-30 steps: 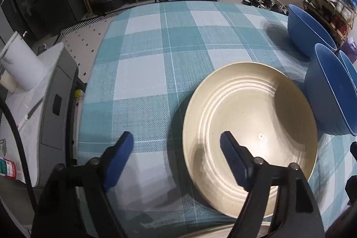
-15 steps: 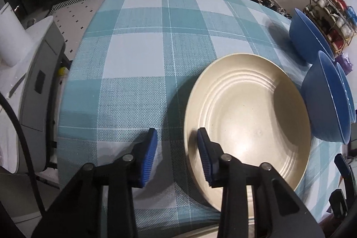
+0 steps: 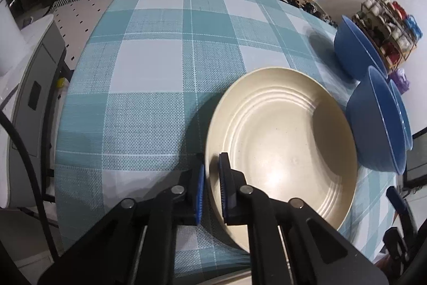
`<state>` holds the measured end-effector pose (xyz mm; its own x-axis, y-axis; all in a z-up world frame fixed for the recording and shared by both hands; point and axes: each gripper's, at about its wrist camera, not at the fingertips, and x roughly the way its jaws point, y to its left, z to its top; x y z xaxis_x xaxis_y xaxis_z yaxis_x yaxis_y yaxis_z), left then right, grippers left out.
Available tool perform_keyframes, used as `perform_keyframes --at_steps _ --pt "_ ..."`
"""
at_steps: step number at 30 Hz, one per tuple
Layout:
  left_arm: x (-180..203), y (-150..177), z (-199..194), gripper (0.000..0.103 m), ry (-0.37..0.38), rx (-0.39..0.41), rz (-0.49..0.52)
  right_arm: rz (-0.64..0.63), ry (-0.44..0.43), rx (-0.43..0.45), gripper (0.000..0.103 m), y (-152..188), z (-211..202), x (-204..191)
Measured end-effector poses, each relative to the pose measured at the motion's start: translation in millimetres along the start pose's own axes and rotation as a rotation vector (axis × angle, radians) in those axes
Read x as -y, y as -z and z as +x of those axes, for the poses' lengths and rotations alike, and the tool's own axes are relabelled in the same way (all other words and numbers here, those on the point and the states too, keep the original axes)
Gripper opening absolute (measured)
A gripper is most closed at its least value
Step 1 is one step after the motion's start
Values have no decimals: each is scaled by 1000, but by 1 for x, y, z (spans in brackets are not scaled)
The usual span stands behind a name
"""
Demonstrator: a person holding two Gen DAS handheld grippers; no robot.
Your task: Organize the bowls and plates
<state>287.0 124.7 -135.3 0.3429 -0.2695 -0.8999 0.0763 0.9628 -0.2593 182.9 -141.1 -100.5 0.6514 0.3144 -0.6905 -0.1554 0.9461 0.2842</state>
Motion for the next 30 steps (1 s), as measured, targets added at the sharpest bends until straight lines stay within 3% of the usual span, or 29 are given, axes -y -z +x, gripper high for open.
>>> perform_keyframes --at_steps 17,30 --pt "-6 -8 -2 4 -24 37 -2 11 9 -12 100 -2 3 5" --pt "-24 -14 -10 4 -98 72 -13 0 2 -5 100 -5 1 7"
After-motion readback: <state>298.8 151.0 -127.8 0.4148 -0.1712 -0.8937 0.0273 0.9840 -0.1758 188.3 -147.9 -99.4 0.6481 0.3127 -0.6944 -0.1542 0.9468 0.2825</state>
